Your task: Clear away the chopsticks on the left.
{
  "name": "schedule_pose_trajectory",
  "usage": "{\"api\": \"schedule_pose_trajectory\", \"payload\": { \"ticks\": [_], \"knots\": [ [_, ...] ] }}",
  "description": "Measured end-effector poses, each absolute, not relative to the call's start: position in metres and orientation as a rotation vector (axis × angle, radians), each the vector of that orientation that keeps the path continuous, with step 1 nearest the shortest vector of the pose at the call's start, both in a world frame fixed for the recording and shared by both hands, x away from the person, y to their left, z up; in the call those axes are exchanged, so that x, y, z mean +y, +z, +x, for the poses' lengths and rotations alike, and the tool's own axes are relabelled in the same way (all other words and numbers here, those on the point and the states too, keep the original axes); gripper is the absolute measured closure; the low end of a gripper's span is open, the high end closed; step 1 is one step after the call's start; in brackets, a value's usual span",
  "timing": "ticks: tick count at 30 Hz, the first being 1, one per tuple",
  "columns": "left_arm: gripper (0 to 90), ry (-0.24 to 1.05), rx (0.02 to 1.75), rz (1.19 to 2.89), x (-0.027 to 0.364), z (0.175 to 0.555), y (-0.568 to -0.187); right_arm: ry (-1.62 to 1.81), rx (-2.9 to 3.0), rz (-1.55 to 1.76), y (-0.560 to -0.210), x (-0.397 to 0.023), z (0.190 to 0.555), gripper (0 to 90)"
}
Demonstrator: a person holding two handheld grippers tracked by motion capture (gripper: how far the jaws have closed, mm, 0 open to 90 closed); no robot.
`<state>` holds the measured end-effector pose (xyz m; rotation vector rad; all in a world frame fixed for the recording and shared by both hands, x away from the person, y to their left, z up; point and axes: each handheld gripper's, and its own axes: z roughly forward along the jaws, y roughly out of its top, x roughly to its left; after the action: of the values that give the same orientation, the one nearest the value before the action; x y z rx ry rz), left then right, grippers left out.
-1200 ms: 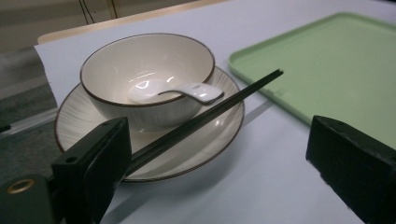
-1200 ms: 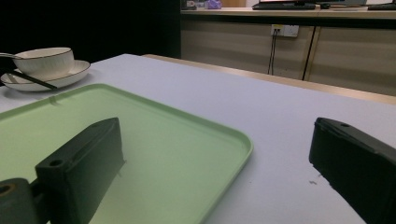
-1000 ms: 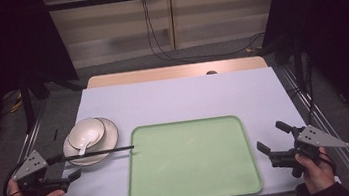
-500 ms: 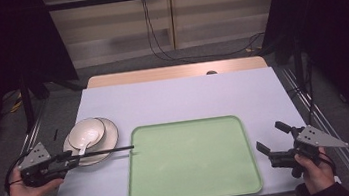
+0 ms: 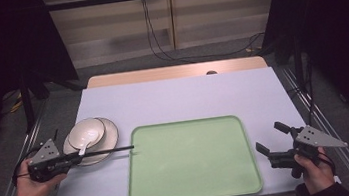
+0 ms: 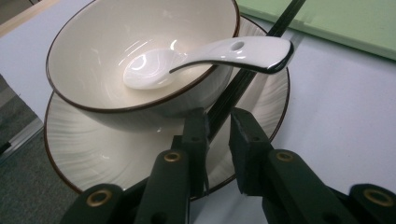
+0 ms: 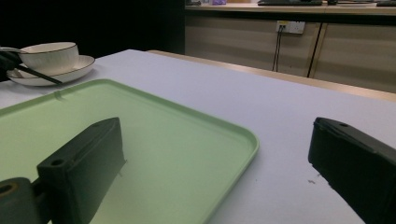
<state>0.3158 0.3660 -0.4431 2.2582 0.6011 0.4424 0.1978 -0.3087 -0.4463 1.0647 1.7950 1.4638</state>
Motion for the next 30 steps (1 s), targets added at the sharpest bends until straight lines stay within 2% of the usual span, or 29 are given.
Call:
{"api": "schedule_pose_trajectory", "payload": {
  "ticks": [5, 19, 30],
  "knots": [
    [77.9, 0.443, 0.573, 2.288, 0.3631, 0.3176, -0.4413, 1.464, 1.796, 1.073, -0.4467, -0.3092, 0.1986, 2.9],
    [69.6, 0.485, 0.521, 2.295, 0.3648, 0.3139, -0.4381, 1.469, 1.81, 1.07, -0.4474, -0.3083, 0.1988, 2.9],
    [73.3, 0.459, 0.495, 2.32, 0.3626, 0.3182, -0.4412, 1.461, 1.823, 1.057, -0.4476, -0.308, 0.1989, 2.9]
  ]
}}
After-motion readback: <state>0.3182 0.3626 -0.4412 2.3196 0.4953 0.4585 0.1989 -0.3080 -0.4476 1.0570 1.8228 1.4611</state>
